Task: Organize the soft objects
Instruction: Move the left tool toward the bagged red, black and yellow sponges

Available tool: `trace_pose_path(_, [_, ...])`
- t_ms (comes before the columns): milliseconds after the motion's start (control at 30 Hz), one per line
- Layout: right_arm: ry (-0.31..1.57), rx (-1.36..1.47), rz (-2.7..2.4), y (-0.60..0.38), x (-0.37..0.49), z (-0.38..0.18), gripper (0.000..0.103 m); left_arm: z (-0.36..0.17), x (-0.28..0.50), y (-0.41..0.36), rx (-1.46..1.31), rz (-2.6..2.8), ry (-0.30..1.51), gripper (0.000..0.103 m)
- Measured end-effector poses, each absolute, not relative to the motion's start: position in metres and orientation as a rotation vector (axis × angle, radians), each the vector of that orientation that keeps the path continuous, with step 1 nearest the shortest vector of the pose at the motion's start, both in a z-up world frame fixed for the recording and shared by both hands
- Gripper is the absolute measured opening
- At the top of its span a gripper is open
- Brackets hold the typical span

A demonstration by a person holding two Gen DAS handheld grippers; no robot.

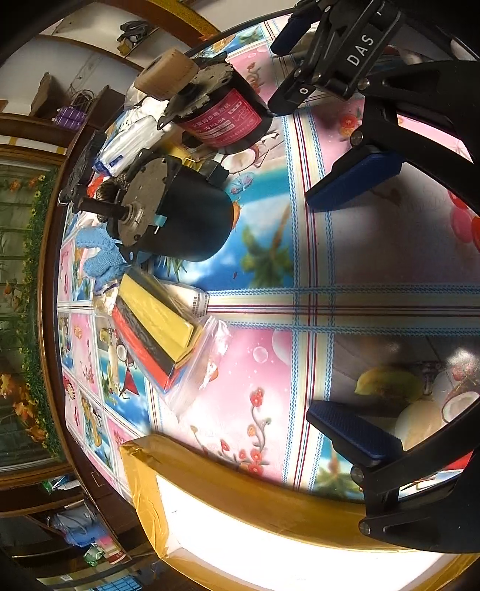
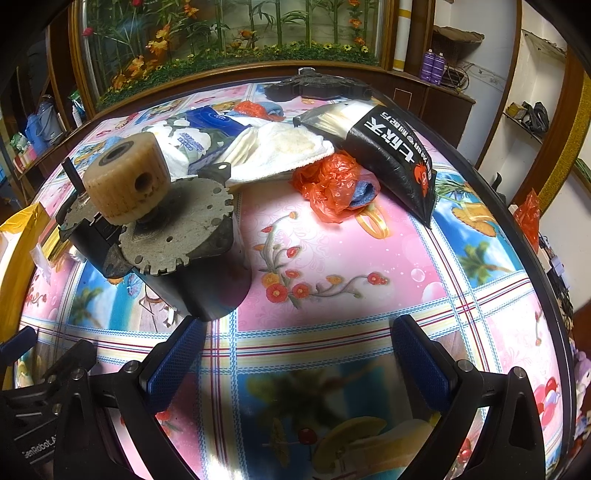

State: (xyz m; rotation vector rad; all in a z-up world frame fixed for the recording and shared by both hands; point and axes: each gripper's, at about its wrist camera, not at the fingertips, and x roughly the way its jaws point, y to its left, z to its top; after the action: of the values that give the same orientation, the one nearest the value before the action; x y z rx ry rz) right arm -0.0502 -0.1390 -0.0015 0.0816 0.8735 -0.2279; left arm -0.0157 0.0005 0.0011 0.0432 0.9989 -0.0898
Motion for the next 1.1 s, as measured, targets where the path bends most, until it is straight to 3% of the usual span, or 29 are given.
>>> trace_pose_path(500, [0.924,0.065,-0.208,-0.139,-0.047,0.003,0.102,0.003,-0.008,-0.001,0.045,-0.103,0.989,0.102])
trace_pose_path(567, [0.922,0.063,-0.201,-0.139,-0.049,0.003,0.102,0.008,-0.016,0.008,0.004,-0.117,0.978,0.089])
trace_pose_path(633, [0.918,0.060,-0.195,-0.138,-0.055,0.004,0.101,0.024,-0.028,0.023,-0.083,-0.177,0.952,0.087])
trace_pose_path(733, [0.853,0.035,-0.181,-0.137,-0.073,0.016,0.091,0.062,-0.058,0.044,-0.051,-0.199,0.790,0.087])
trace_pose_path(833, [0.706,0.001,-0.182,-0.134,-0.104,0.040,0.092,0.091,-0.086,0.061,0.037,-0.193,0.648,0.089])
trace_pose_path(967, [0.563,-0.053,-0.224,-0.136,-0.118,0.066,0.102,0.096,-0.086,0.070,0.104,-0.185,0.657,0.090])
trace_pose_path(1100, [0.575,0.024,-0.221,-0.161,-0.097,0.068,0.101,0.092,-0.070,0.068,0.112,-0.202,0.704,0.089])
